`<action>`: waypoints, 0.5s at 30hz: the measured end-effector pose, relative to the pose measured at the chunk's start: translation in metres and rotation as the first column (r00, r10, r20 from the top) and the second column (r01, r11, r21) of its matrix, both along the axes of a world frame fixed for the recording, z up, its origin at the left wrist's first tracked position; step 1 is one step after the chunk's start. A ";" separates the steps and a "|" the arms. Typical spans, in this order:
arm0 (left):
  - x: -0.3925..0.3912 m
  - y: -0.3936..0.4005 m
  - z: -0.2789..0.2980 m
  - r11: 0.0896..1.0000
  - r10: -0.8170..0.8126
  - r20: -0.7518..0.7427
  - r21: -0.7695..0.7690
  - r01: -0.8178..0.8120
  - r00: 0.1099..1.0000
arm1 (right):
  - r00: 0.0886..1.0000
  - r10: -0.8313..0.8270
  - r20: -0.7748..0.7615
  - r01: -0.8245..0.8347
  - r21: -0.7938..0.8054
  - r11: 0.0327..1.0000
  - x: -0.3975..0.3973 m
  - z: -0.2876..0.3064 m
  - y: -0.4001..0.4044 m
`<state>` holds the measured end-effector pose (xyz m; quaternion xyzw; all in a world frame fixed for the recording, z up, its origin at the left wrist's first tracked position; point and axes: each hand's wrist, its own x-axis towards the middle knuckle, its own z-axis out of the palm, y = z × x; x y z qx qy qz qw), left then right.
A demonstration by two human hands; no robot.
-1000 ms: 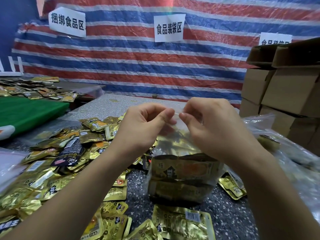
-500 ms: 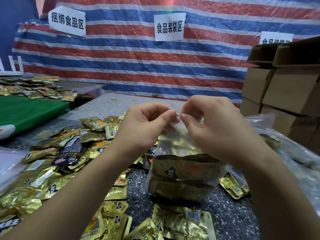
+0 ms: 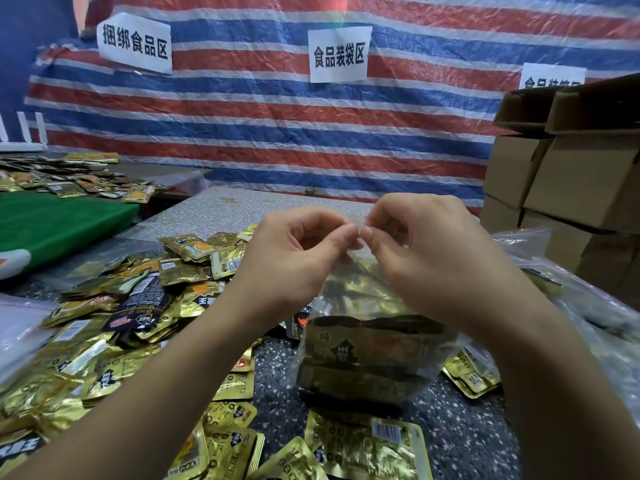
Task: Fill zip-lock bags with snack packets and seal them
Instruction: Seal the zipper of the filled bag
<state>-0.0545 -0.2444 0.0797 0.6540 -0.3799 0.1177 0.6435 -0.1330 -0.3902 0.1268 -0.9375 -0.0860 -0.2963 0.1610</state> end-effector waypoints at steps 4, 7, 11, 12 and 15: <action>-0.001 0.000 0.001 1.000 0.002 -0.028 0.002 -0.002 1.000 | 1.000 0.010 0.020 -0.010 0.002 1.000 -0.001 0.000 -0.001; -0.003 0.000 0.002 1.000 -0.007 -0.059 -0.008 0.007 0.998 | 0.999 0.012 0.039 -0.012 0.002 1.000 0.000 0.000 -0.001; -0.005 0.001 0.004 1.000 -0.021 -0.082 -0.013 0.020 0.996 | 0.999 0.011 0.038 -0.010 -0.006 1.000 -0.001 0.000 -0.001; -0.005 0.001 0.005 1.000 -0.012 -0.076 -0.005 0.012 0.997 | 0.999 0.009 0.038 -0.009 -0.006 1.000 -0.001 0.000 -0.001; -0.007 0.000 0.005 1.000 0.015 -0.054 0.000 -0.015 0.998 | 0.999 0.009 0.043 -0.009 -0.005 1.000 -0.001 0.001 -0.001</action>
